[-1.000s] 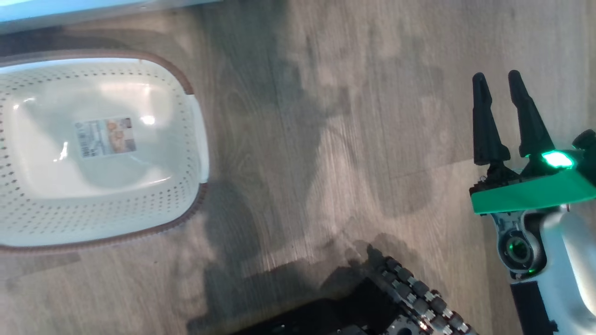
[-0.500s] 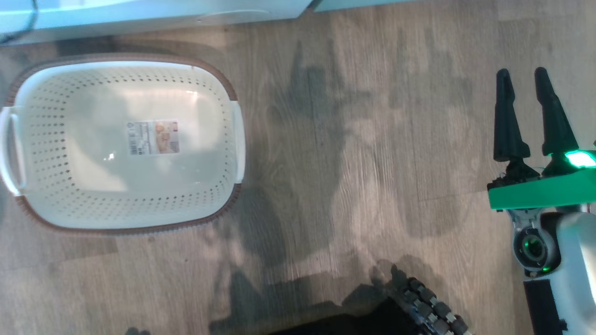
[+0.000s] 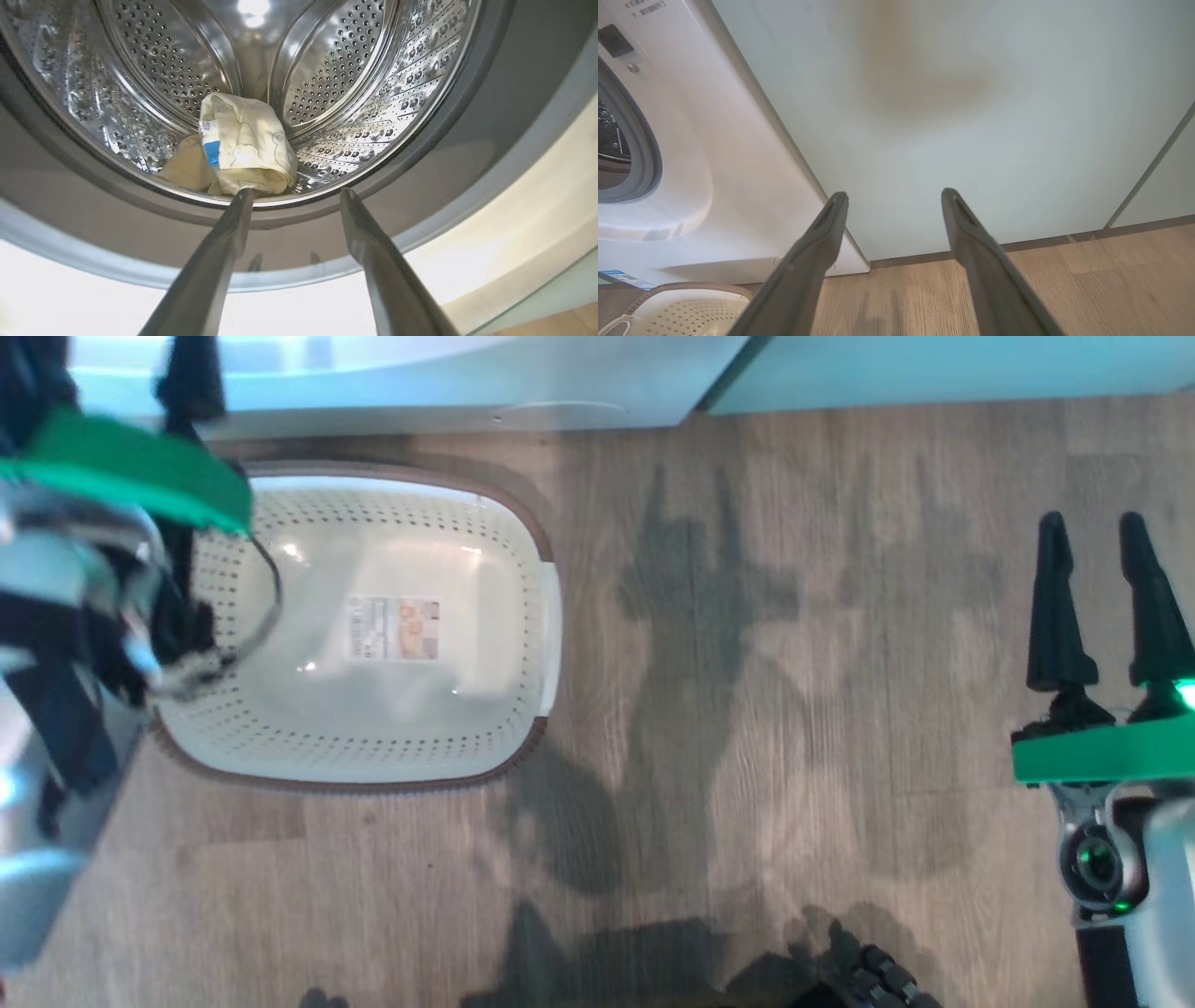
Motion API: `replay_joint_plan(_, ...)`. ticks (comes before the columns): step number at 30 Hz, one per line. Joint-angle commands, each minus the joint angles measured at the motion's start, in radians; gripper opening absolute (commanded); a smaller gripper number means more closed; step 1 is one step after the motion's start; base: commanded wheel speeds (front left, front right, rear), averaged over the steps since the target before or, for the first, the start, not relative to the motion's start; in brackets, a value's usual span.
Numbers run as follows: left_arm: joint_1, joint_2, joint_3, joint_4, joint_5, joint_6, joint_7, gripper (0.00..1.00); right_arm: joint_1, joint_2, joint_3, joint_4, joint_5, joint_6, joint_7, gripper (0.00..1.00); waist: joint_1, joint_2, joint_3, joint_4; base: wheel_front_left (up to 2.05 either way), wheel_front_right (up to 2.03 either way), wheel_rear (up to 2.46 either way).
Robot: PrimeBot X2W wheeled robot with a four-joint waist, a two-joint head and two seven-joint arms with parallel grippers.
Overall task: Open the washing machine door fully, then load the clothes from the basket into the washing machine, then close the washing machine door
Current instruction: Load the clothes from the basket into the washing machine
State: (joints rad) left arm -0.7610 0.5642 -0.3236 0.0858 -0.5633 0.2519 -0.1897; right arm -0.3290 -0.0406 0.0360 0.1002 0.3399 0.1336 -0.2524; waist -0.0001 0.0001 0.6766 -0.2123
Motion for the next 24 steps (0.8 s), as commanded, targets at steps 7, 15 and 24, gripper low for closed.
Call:
replay_joint_plan(7, 0.247, 0.027, 0.048, -0.230, 0.022, 0.121, -0.025, 1.00, 0.061, -0.010, -0.009, -0.033, -0.048, -0.003, -0.009, 1.00, 0.0001, -0.0001, -0.078, 0.064, 0.00, 0.00, 0.00)
replay_joint_plan(15, 0.420, -0.019, 0.044, -0.297, 0.016, 0.181, -0.047, 1.00, 0.096, -0.018, -0.013, -0.023, -0.078, -0.003, -0.009, 1.00, 0.0001, -0.0001, -0.160, 0.101, 0.00, 0.00, 0.00)
replay_joint_plan(24, 0.548, -0.103, 0.029, -0.254, 0.001, 0.171, -0.068, 1.00, 0.181, -0.033, -0.031, -0.051, -0.107, -0.003, 0.031, 1.00, 0.0001, -0.0001, -0.292, 0.163, 0.00, 0.00, 0.00)
